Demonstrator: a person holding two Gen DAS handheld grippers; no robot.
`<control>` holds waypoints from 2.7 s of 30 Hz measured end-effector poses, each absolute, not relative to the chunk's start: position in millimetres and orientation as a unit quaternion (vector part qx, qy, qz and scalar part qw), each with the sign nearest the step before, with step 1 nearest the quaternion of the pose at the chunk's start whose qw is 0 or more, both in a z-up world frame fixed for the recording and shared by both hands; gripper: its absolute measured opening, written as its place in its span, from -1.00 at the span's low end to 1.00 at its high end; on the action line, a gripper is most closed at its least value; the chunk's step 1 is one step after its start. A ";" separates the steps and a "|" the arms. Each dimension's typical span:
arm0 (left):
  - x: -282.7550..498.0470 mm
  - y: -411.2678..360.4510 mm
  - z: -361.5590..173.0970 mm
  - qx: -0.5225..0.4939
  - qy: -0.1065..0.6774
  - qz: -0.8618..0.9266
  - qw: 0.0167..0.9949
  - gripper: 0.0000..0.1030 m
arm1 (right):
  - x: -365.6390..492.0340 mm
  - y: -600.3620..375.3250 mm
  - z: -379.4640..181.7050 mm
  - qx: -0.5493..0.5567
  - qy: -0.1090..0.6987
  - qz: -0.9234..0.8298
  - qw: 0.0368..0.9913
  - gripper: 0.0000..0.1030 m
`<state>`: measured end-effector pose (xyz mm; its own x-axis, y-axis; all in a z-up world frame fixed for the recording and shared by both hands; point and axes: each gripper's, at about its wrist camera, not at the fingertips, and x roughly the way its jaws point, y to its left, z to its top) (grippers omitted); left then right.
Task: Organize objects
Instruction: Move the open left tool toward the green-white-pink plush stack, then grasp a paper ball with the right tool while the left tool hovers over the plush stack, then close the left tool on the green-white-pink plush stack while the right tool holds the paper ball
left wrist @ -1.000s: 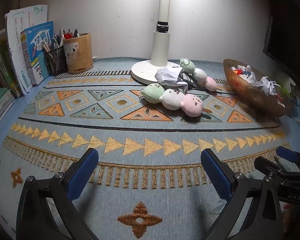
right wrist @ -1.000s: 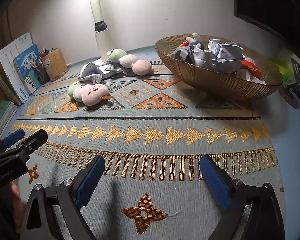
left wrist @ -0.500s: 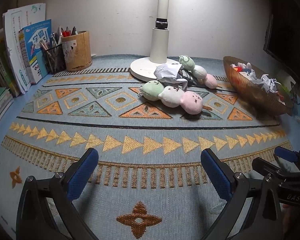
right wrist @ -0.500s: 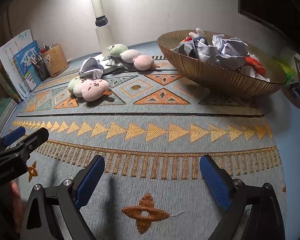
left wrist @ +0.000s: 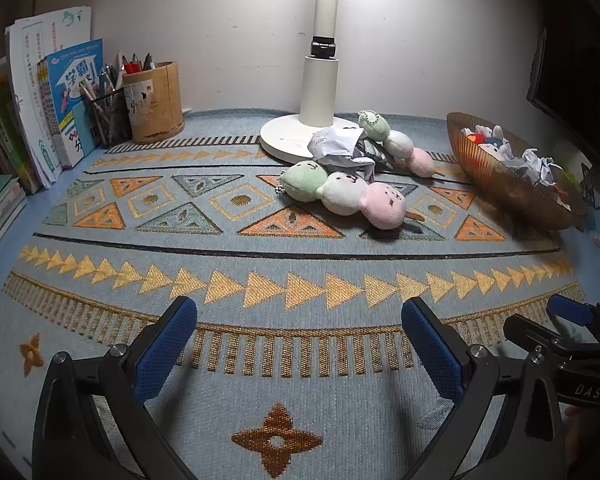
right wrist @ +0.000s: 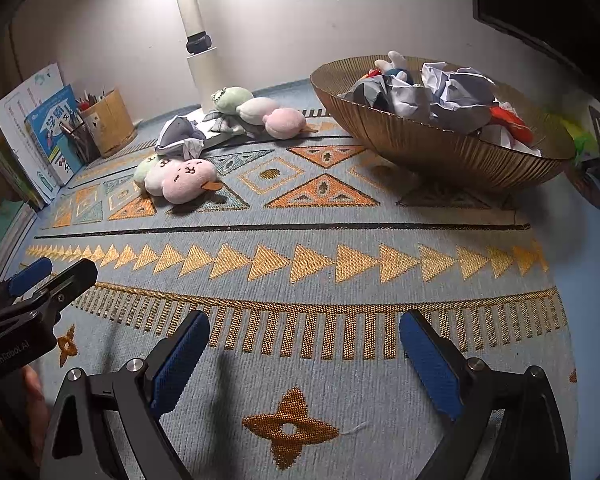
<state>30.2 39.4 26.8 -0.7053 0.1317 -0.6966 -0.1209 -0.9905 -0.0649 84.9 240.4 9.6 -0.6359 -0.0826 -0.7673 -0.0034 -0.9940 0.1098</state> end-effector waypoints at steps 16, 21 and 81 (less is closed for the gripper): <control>-83.6 91.9 10.6 -0.438 -0.092 0.894 -0.011 0.97 | 89.6 234.8 18.2 0.418 -0.050 -0.907 0.030 0.86; -71.9 69.8 17.0 -0.452 -0.063 0.888 0.062 0.67 | 93.1 235.8 22.9 0.408 -0.057 -0.911 0.031 0.86; 12.4 68.7 23.7 -0.396 0.018 0.888 0.232 0.05 | 86.3 238.9 29.1 0.403 -0.096 -0.901 0.127 -0.07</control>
